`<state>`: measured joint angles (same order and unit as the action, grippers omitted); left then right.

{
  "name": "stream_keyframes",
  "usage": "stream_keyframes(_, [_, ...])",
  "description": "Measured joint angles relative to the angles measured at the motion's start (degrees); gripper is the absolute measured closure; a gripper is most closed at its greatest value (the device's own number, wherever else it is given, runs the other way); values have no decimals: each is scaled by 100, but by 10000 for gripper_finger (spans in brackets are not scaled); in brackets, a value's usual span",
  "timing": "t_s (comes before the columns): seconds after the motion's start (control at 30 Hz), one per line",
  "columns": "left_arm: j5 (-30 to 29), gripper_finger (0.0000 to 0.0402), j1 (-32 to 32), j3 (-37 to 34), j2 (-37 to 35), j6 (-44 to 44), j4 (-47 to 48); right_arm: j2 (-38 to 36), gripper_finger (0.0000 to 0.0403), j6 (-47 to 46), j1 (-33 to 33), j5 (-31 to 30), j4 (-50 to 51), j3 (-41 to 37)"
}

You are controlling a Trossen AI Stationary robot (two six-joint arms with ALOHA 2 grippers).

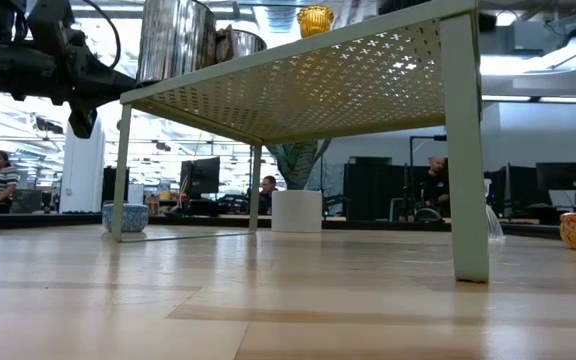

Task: Pick & Place candle stick holders
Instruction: Put the transparent candle holder on the shelf

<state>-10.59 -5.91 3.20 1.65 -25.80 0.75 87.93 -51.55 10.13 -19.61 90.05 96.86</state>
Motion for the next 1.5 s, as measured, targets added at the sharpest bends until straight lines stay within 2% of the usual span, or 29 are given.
stream_keyframes(0.17, [-1, 390, 0, 0, -2, 0, -11, -436, 188, 126, 734, 17, -49, -1211])
stream_keyframes(0.3, [-2, 390, 0, 0, -2, 0, -49, -768, 159, 292, 1181, 97, -235, -2108])
stream_keyframes(0.57, [-4, 390, 0, 0, -2, 0, -70, -1485, 183, 444, 1661, 446, -1540, -3437])
stream_keyframes(0.8, [-2, 390, 0, 0, -2, 0, -83, -1540, 197, 568, 2019, 505, -2165, -4078])
stream_keyframes(1.03, [-4, 390, 0, 0, -2, 0, -84, -1533, 197, 700, 2246, 780, -2968, -4493])
stream_keyframes(1.33, [-4, 390, -1, 0, -2, 0, -89, -1522, 203, 797, 2284, 927, -3029, -4709])
stream_keyframes(1.5, [-2, 390, 0, 0, -2, 0, -114, -1522, 203, 800, 2284, 1081, -3378, -5054])
